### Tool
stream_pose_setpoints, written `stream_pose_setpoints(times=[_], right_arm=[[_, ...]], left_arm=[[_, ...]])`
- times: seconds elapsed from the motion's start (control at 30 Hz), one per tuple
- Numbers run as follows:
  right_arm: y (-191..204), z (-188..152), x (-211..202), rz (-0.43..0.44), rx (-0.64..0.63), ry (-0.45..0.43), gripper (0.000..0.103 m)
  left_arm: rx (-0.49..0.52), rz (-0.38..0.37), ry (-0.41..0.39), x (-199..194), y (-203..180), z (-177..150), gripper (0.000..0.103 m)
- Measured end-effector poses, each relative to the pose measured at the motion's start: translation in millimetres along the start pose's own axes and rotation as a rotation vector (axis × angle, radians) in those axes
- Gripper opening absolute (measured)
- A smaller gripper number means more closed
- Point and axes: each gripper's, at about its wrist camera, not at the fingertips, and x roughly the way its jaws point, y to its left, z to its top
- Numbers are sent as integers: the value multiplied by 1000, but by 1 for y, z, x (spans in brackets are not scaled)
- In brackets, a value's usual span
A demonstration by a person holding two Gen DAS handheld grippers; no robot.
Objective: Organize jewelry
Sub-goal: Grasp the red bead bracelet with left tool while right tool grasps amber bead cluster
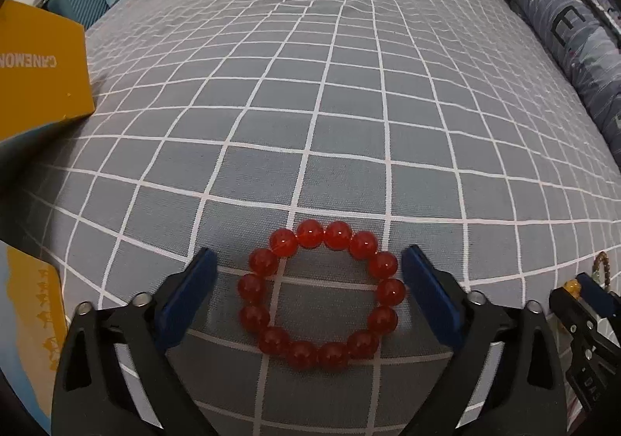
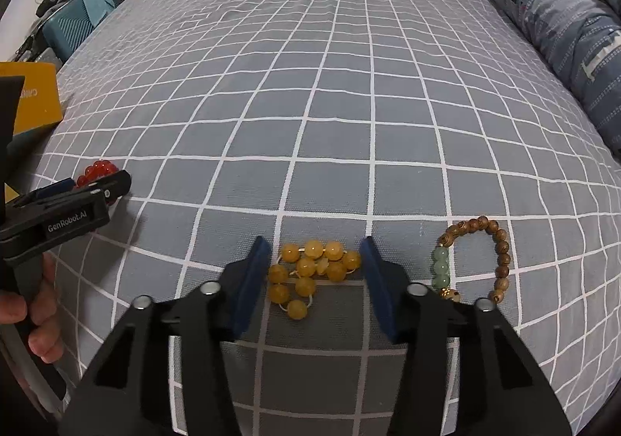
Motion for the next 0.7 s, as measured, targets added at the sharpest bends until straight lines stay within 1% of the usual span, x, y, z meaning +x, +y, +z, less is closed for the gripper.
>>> stream_pose_setpoints(times=[0.03,0.17,0.23,0.27,0.3,0.33,0.37,0.5,0.57,0.6,0.7], right_arm=[[0,0,0,1,-2,1,35],[1,0,0,0,-9,1,28],[0,0,-1,-3,-8,0,21],[0,0,-1,-9,-9,-2,18],[-1,-1,-2,-11,-8,-4,18],[-1,-1,-2,-9,-6,-5,18],[-2,-1,-3,-7,-2,-7,18],[-2,-1,-7,-4,6,-16,17],[-2,0,-10,-2,6,-21,15],[-1,0,-11,-3,4,-24,9],[1,1,-13,-5,0,-28,9]], left_arm=[[8,-7,-2,0,-1,0,84],[17,-28,1,-5,-5,0,65],[17,-41,4,-7,-6,-1,51],[16,-44,5,-9,-7,-2,48],[16,-48,6,-11,-8,-2,38],[15,-58,9,-13,-10,-3,31],[16,-61,9,-14,-11,-3,27],[22,-66,1,-18,-12,-4,27],[21,-70,-1,-20,-12,-5,26],[21,-71,-1,-20,-12,-5,26],[23,-73,-2,-23,-12,-7,26]])
